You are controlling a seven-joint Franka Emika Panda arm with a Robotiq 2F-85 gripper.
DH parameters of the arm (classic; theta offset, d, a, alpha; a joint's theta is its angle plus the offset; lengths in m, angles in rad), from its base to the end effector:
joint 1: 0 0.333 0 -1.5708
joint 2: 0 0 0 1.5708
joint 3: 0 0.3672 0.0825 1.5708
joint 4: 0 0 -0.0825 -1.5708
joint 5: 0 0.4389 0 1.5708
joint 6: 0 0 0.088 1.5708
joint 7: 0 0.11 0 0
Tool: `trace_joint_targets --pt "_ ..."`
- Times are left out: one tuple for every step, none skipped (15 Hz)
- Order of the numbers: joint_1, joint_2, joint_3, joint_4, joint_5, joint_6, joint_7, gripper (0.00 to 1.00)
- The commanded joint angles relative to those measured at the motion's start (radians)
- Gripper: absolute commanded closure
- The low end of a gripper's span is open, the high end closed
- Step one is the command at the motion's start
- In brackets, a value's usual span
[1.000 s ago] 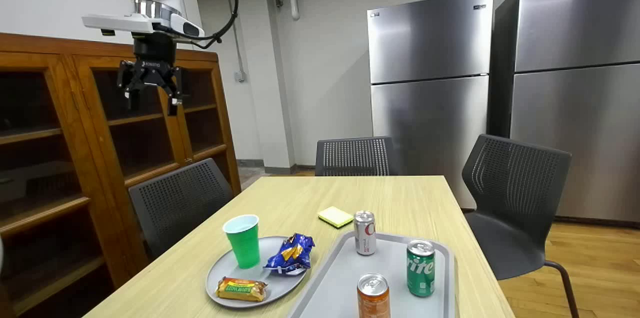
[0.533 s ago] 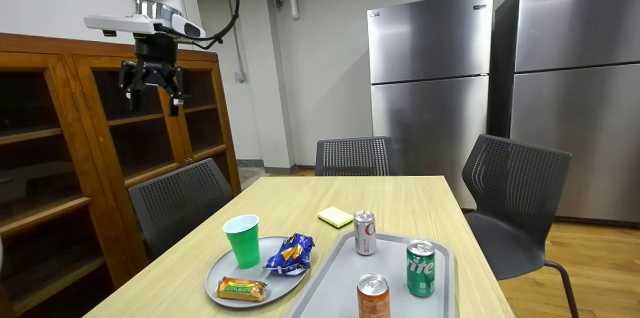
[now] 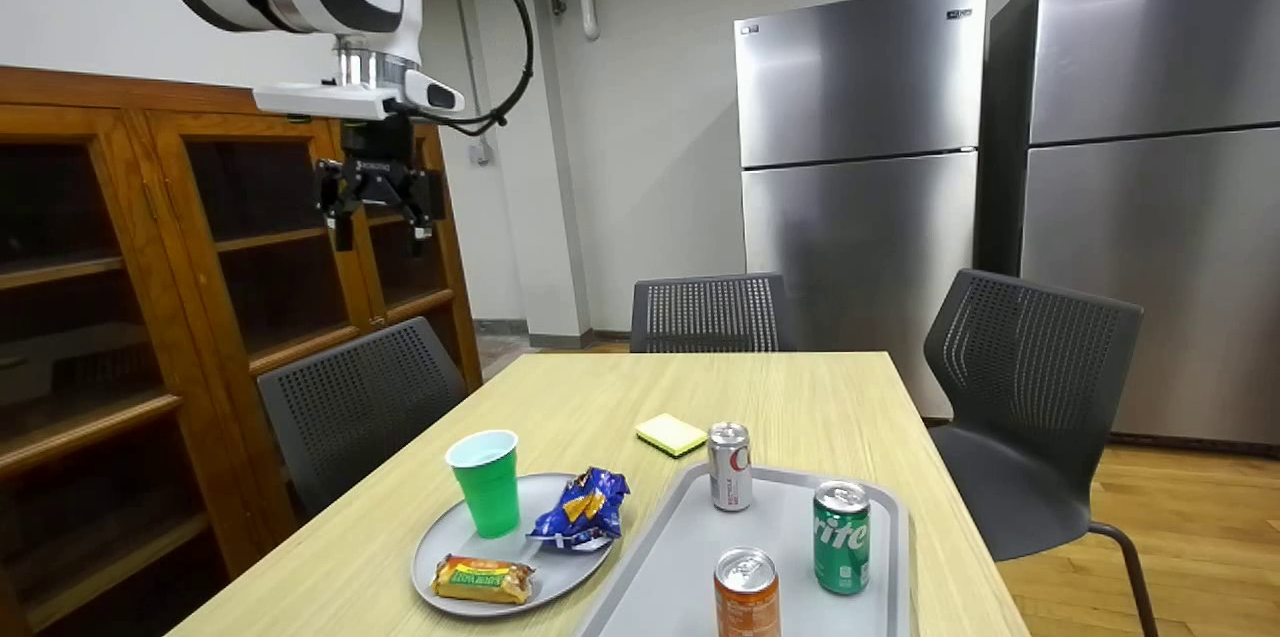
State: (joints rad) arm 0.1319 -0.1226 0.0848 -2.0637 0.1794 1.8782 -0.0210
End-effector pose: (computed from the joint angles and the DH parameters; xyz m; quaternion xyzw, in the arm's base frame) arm 0.5411 0.1349 0.5111 -0.9925 -0.0880 0.0390 0.0759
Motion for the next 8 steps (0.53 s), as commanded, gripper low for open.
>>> trace_joint_targets --pt "-0.018 0.084 0.0 0.025 -0.039 0.09 -0.024 0.0" --pt "-0.02 0.106 -0.001 0.027 -0.051 0.118 -0.021 0.0" --pt "-0.022 0.129 -0.001 0.028 -0.068 0.151 -0.012 0.0" --pt "-0.022 0.149 0.0 0.03 -0.085 0.179 -0.008 0.0" --pt "-0.022 0.17 0.0 0.033 -0.093 0.198 -0.008 0.0" --pt "-0.021 0.186 0.001 0.033 -0.107 0.219 -0.005 0.0" --pt "-0.02 0.203 0.001 0.035 -0.113 0.235 -0.002 0.0" --pt "-0.019 0.217 0.001 0.034 -0.12 0.249 0.0 0.0"
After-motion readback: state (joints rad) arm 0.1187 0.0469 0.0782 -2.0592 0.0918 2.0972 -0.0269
